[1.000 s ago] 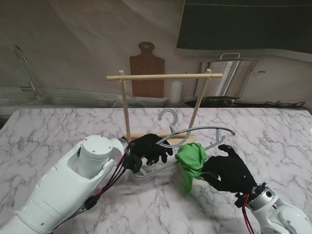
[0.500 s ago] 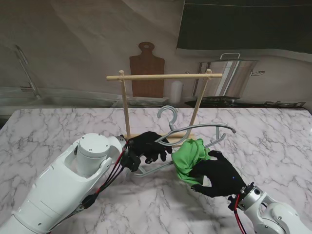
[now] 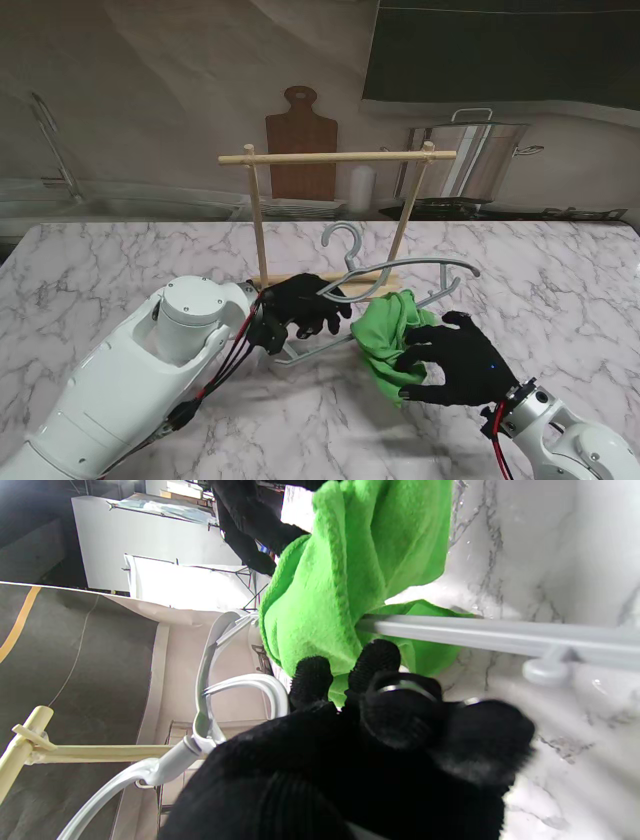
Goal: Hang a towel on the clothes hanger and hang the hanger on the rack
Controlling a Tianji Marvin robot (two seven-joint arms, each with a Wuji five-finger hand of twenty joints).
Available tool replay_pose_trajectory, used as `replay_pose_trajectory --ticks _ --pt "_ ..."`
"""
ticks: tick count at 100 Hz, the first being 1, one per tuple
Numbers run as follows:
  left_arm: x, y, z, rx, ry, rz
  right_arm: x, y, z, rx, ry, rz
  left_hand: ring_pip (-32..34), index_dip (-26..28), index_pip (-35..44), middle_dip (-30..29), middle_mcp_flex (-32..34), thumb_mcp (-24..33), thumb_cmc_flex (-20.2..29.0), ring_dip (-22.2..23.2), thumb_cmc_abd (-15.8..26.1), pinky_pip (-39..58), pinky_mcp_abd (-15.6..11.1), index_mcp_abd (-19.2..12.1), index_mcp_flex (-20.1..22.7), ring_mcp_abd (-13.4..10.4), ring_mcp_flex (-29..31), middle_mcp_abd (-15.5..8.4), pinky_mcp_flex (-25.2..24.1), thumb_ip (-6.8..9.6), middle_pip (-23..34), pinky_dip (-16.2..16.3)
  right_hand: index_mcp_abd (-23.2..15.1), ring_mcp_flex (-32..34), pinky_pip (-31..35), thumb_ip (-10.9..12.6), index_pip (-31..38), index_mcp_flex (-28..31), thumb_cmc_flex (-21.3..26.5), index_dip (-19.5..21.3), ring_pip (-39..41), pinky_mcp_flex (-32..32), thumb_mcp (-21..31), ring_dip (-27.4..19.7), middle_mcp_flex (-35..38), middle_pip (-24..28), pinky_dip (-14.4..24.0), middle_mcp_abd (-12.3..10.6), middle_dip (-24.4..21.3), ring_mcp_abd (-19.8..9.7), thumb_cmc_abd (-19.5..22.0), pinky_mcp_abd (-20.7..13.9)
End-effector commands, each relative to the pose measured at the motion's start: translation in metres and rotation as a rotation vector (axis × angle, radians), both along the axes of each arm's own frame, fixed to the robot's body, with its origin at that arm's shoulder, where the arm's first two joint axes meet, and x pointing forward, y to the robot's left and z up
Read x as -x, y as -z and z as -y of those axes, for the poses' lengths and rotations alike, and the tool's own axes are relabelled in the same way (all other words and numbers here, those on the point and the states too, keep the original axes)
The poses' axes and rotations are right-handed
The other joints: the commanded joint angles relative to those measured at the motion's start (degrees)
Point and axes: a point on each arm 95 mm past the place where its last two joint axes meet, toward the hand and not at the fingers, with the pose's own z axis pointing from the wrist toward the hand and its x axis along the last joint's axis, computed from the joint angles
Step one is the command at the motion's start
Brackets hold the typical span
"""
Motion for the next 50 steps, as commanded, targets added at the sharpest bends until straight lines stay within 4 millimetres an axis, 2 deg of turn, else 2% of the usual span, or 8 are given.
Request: replay_pose_trajectory --ticks 1,6,14,31,39,50 --pt "0.000 -0.003 0.001 0.007 0.003 0.000 0.004 -0.001 0.003 0.007 0.017 -0.011 2.20 2.16 1.87 0.62 0.32 2.07 4.13 -0.20 -1.03 18.36 -4.69 0.12 3.61 5.81 1.01 -0.16 3.86 -1.25 0.28 -0.79 -3.10 -1.35 0.40 1.54 1.64 3.37 -0.57 -1.96 -1.45 -1.07 -2.21 -0.87 1.20 -2.33 1.17 0.47 -0.41 0.76 2.68 1.63" --pt "0.000 -0.004 0.000 0.009 -0.005 0.001 0.006 -0.003 0.005 0.032 0.024 -0.031 2.20 2.17 1.87 0.62 0.33 2.07 4.13 -0.20 -0.97 18.36 -4.69 0.09 3.64 5.81 1.01 -0.17 3.86 -1.26 0.28 -0.80 -3.72 -1.69 0.10 1.60 1.09 2.89 -0.26 -3.52 -2.18 -1.20 -3.24 -1.19 1.47 -3.39 1.52 0.43 -0.80 1.07 3.23 1.78" --pt "0.000 -0.005 -0.002 0.011 -0.013 0.004 0.009 -0.005 0.010 0.091 0.034 -0.075 2.20 2.19 1.86 0.63 0.29 2.06 4.13 -0.20 -0.98 18.37 -4.69 0.09 3.65 5.81 1.01 -0.17 3.86 -1.27 0.26 -0.80 -4.63 -2.19 -0.75 1.69 -1.55 -2.04 -0.19 -6.38 -3.97 -1.47 -4.34 -2.02 1.56 -5.58 1.71 0.48 -1.85 1.29 4.30 1.99" --pt "0.000 -0.006 -0.004 0.011 -0.018 0.010 0.012 -0.007 0.015 0.117 0.049 -0.105 2.19 2.20 1.81 0.68 0.29 2.07 4.13 -0.20 -0.97 18.37 -4.69 0.09 3.71 5.90 1.02 -0.14 3.86 -1.27 0.24 -0.82 -5.86 -2.54 -1.69 1.85 -3.82 -9.68 1.11 -9.28 -5.78 -1.75 -4.74 -2.62 1.07 -7.68 1.71 0.81 -2.85 1.56 3.91 2.27" --pt "-0.001 -0.007 -0.005 0.011 -0.018 0.010 0.013 -0.009 0.018 0.116 0.055 -0.095 2.20 2.22 1.80 0.69 0.33 2.05 4.13 -0.20 -0.96 18.37 -4.69 0.05 3.68 5.83 1.02 -0.20 3.86 -1.27 0.25 -0.82 -5.66 -1.97 -1.81 1.98 -2.24 -9.00 1.66 -9.82 -6.09 -1.39 -4.90 -2.55 1.44 -6.23 1.90 0.78 -1.74 1.51 3.43 2.21" --pt "-0.001 -0.007 -0.005 0.011 -0.021 0.008 0.014 -0.010 0.021 0.073 0.066 -0.084 2.26 2.24 1.78 0.69 0.37 2.09 4.13 -0.19 -0.95 18.37 -4.55 0.09 3.72 5.87 1.07 -0.11 3.93 -1.26 0.25 -0.84 -2.79 -1.72 -1.76 2.15 1.09 -3.24 1.82 -9.33 -5.99 -1.00 -4.76 -2.33 1.09 -4.84 2.18 1.03 -0.45 1.44 3.24 2.17"
